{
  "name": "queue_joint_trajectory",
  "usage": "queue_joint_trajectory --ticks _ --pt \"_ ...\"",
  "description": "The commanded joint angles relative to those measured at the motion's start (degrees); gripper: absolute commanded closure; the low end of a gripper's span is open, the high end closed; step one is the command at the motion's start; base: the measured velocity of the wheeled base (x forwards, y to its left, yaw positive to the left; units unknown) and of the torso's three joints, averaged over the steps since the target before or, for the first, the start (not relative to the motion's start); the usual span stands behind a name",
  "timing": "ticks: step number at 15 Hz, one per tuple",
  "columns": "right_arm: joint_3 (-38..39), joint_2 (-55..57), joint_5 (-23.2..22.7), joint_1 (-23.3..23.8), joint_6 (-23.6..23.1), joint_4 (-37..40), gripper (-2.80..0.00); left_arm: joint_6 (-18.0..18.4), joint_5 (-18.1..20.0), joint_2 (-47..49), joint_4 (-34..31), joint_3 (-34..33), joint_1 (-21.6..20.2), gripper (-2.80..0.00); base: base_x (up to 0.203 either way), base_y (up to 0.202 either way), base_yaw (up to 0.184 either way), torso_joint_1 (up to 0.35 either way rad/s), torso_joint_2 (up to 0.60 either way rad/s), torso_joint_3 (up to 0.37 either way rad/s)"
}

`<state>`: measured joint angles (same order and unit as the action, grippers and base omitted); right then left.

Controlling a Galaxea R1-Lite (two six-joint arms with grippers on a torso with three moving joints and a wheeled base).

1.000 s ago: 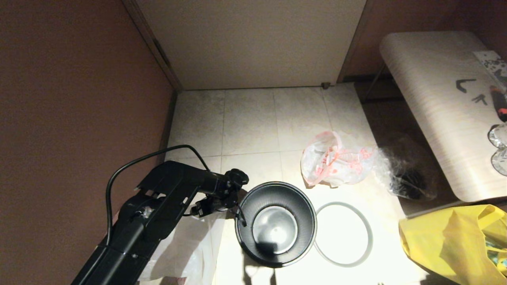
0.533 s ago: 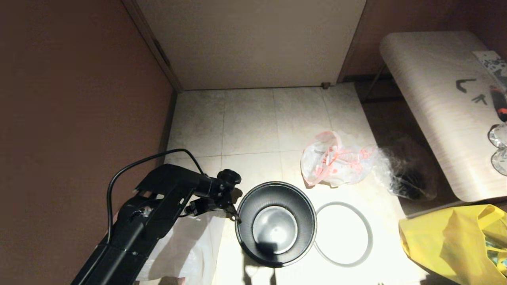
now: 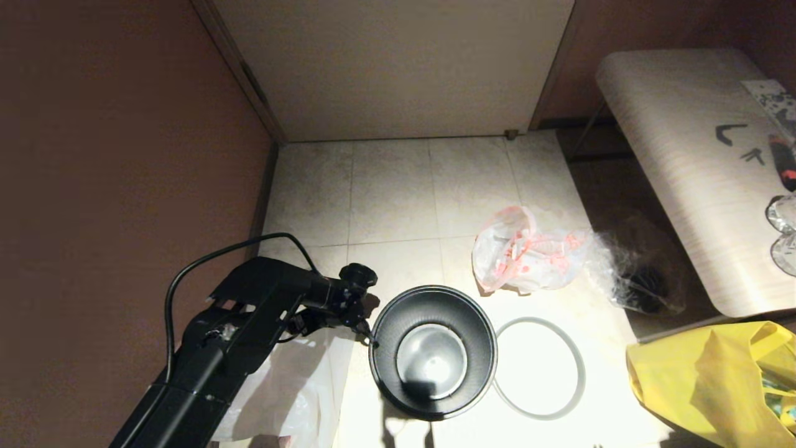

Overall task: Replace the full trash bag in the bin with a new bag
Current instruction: Pick up a new trash bag

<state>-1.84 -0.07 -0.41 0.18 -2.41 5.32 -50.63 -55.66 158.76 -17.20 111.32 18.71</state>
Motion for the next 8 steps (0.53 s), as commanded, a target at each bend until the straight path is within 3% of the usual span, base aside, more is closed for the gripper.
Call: queue_joint_trajectory --ticks 1,8 --pt "0.0 0.1 0.0 0.0 0.0 0.0 0.0 -2.1 -0.9 1.2 -0.2 -0.1 0.0 -2.8 0.0 0.0 0.0 0.0 0.0 0.0" --pt "-0.1 0.1 0.0 0.0 0.0 0.0 0.0 -10.9 2.2 3.1 -0.6 0.2 0.1 -2.8 0.0 0.0 0.0 0.0 0.0 0.0"
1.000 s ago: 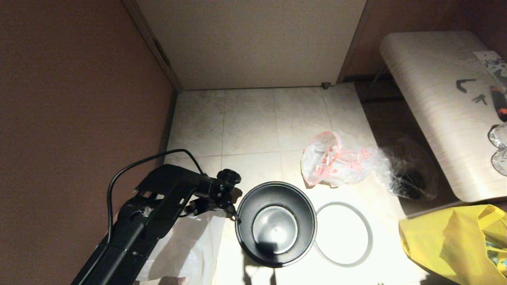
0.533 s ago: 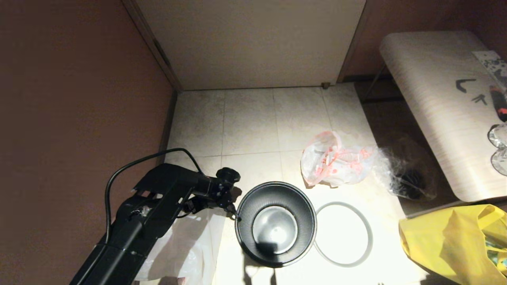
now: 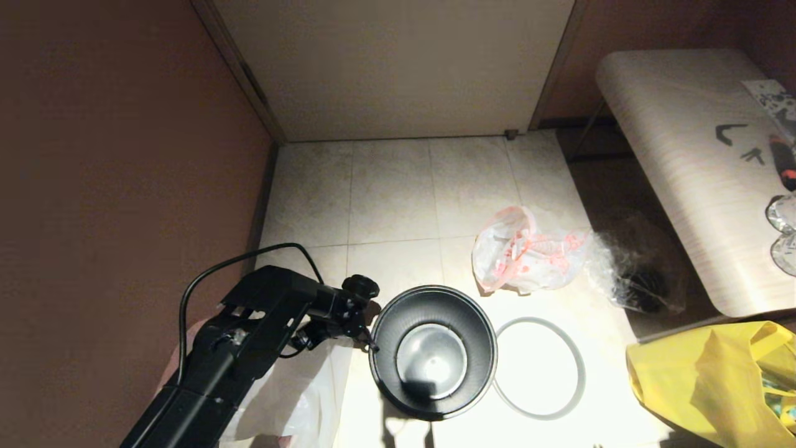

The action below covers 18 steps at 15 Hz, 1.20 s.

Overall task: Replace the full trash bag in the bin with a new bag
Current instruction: Pick up a new trash bag

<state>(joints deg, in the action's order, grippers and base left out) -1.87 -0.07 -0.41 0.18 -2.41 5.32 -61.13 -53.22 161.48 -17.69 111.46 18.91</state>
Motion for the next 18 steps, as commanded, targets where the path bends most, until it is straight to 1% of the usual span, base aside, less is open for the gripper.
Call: queue_joint_trajectory --ticks 1,4,7,8,9,11,17,18 --pt "0.0 0.1 0.0 0.0 0.0 0.0 0.0 -0.4 -0.3 0.3 -0.1 0.0 -0.1 -2.8 0.0 0.0 0.0 0.0 0.0 0.0" --pt "0.0 0.1 0.0 0.0 0.0 0.0 0.0 -0.3 -0.7 1.3 -0.2 0.0 -0.4 -2.8 0.0 0.0 0.0 0.0 0.0 0.0" --pt "0.0 0.1 0.0 0.0 0.0 0.0 0.0 -0.2 -2.7 2.4 -0.6 0.0 -0.6 -2.8 0.0 0.0 0.0 0.0 0.0 0.0" --pt "0.0 0.1 0.0 0.0 0.0 0.0 0.0 0.2 -3.2 3.0 -0.9 0.0 -0.6 -2.8 0.0 0.0 0.0 0.0 0.0 0.0" --pt "0.0 0.1 0.0 0.0 0.0 0.0 0.0 1.5 -3.7 3.5 -1.2 0.0 -0.7 -2.8 0.0 0.0 0.0 0.0 0.0 0.0" --pt "-0.1 0.1 0.0 0.0 0.0 0.0 0.0 2.7 -5.0 4.4 -1.2 0.1 -1.1 -2.8 0.0 0.0 0.0 0.0 0.0 0.0" --pt "0.0 0.1 0.0 0.0 0.0 0.0 0.0 4.0 -5.0 5.2 -0.9 0.1 -1.1 -2.8 0.0 0.0 0.0 0.0 0.0 0.0" --pt "0.0 0.1 0.0 0.0 0.0 0.0 0.0 4.0 -5.0 5.2 -0.9 0.1 -1.1 0.0 0.0 0.0 0.0 0.0 0.0 0.0"
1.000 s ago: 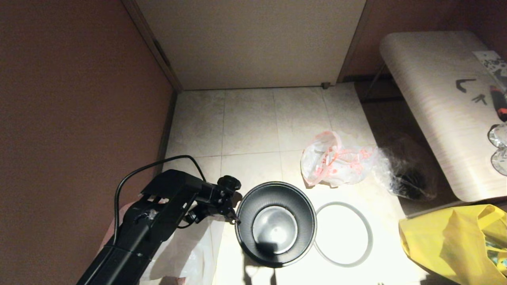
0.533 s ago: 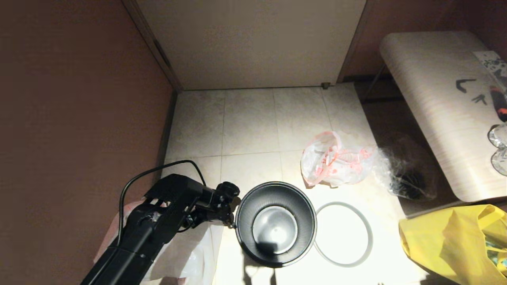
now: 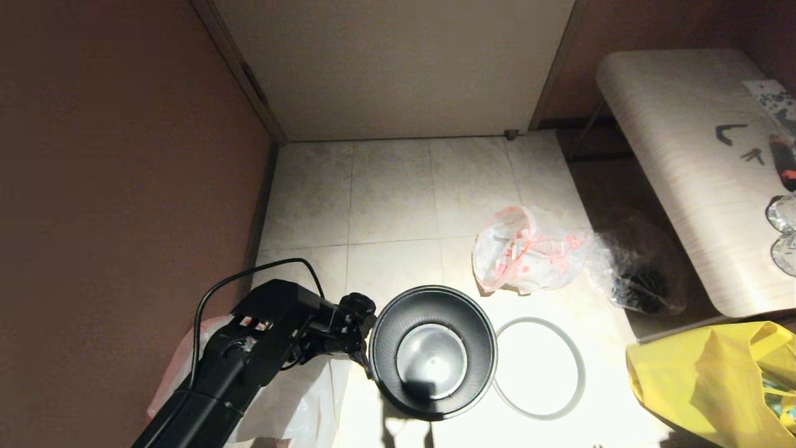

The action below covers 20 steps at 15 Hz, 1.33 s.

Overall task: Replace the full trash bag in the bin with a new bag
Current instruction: Pick up a new trash bag

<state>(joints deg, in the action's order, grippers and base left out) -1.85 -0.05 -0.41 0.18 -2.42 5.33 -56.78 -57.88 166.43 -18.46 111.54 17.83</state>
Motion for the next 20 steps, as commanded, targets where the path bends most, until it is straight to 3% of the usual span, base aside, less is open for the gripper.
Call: queue_joint_trajectory --ticks 1,11,20 --pt "0.0 0.0 0.0 0.0 0.0 0.0 0.0 -0.3 -0.4 0.1 -0.1 0.0 0.0 0.0 0.0 0.0 0.0 0.0 0.0 0.0" --pt "0.0 0.0 0.0 0.0 0.0 0.0 0.0 -0.9 -0.1 -1.9 -1.1 -1.7 0.6 0.0 0.0 0.0 0.0 0.0 0.0 0.0" --pt "0.0 0.0 0.0 0.0 0.0 0.0 0.0 -2.1 6.1 -22.8 -2.6 -27.3 6.6 0.0 0.0 0.0 0.0 0.0 0.0 0.0"
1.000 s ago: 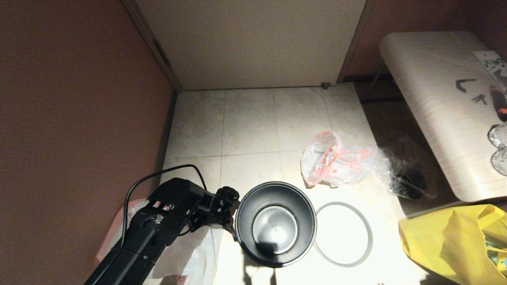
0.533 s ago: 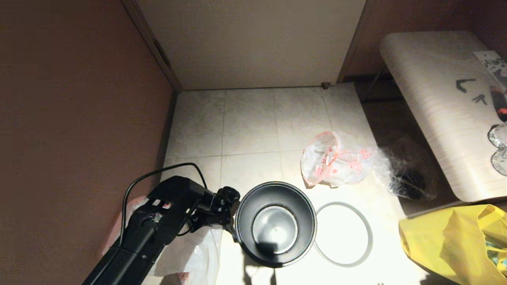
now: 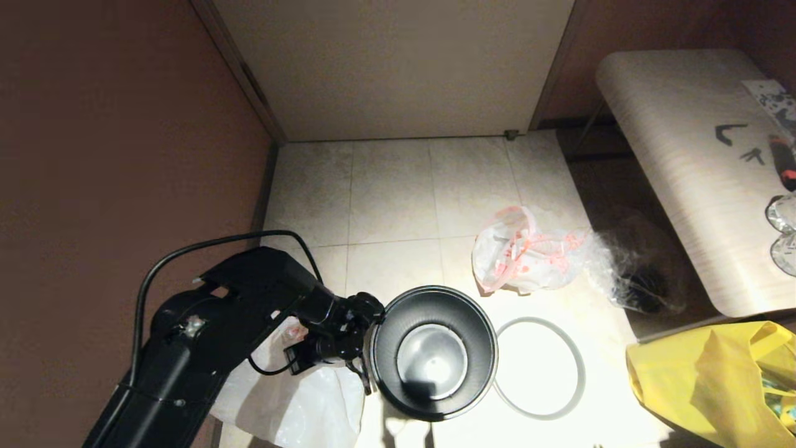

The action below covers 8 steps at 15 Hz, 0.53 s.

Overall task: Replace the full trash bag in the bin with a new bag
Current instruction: Pick up a new trash bag

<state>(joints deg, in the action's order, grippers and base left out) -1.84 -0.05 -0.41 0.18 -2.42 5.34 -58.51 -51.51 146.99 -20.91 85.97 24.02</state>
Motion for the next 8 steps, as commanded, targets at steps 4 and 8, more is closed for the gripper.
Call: queue_joint_trajectory --ticks 4,8 --pt "0.0 0.0 0.0 0.0 0.0 0.0 0.0 -0.4 -0.1 -8.3 -0.1 -9.1 0.1 0.0 0.0 0.0 0.0 0.0 0.0 0.0" --pt "0.0 0.0 0.0 0.0 0.0 0.0 0.0 -0.4 1.9 -14.9 0.8 -16.8 0.5 0.0 0.0 0.0 0.0 0.0 0.0 0.0"
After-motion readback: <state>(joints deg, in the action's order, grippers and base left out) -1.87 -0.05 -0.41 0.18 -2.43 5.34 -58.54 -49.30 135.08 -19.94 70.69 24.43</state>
